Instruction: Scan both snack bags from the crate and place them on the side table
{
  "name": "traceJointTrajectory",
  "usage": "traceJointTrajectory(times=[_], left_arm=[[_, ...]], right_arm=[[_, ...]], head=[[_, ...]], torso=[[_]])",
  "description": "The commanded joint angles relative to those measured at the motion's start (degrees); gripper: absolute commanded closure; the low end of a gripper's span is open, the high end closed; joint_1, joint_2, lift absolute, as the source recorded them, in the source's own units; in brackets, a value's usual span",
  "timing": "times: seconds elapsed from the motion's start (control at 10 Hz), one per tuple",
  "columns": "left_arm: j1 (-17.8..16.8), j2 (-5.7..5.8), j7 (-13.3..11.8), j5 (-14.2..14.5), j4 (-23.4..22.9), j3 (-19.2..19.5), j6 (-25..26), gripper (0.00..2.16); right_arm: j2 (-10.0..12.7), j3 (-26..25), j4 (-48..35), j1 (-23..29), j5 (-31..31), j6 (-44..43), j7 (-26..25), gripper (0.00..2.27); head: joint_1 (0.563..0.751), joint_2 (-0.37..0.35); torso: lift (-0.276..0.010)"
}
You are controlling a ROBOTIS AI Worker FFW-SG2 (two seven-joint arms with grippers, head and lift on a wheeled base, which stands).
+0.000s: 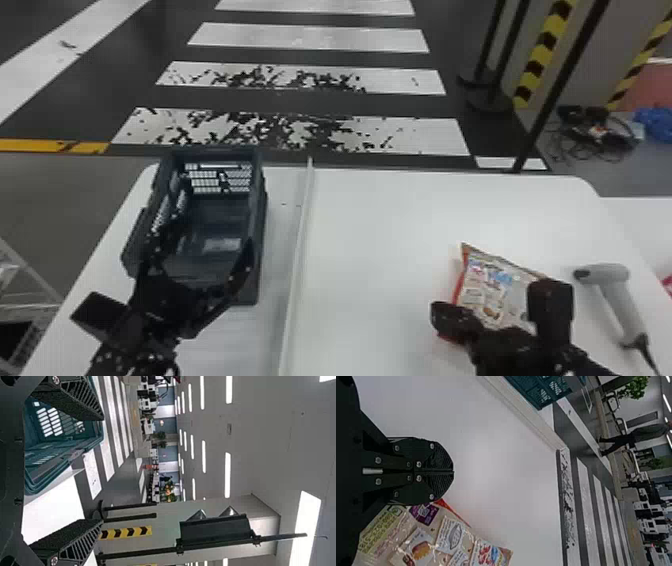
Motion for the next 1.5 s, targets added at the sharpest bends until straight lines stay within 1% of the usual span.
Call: traceJointTrajectory(times=[0.0,0.1,0.2,0.4,0.9,1.4], left_arm=[[0.0,0.0,0.0,0.0,0.0,0.0,0.0,0.08],[0.0,0.09,-0.1,0.0,0.0,0.0,0.0,0.08],[-0.1,0.27,-0.1,0.1,0.0,0.0,0.2,0.08],[-0.1,0.18,-0.1,0.1,0.3,-0.1,0.0,0.08],[-0.2,-0.09,-0.3,0.0,0.6,-0.3,0.0,0.08],[-0.2,-0.09,-0.4,0.1,1.1,-0.3,0.0,0.08]], right_arm=[[0.3,2.6,-0.8,0.2,0.8,1.1,0.0,2.24],[0.3,3.4,-0.4,0.1,1.5,1.3,0.0,2.24],[0.3,3.5,0.8,-0.1,2.0,1.3,-0.1,2.24],[0.3,2.9,2.0,-0.1,2.3,1.3,-0.1,2.24],[0.3,0.7,1.8,0.9,2.2,1.3,-0.1,2.24],[0.3,-2.2,1.6,1.3,3.0,2.1,-0.1,2.24]], head=[[0.695,0.019],[0.695,0.044],[0.695,0.054],[0.695,0.066],[0.695,0.038],[0.695,0.005]], torso=[[-0.098],[-0.098],[-0.098],[-0.098],[-0.098],[-0.098]])
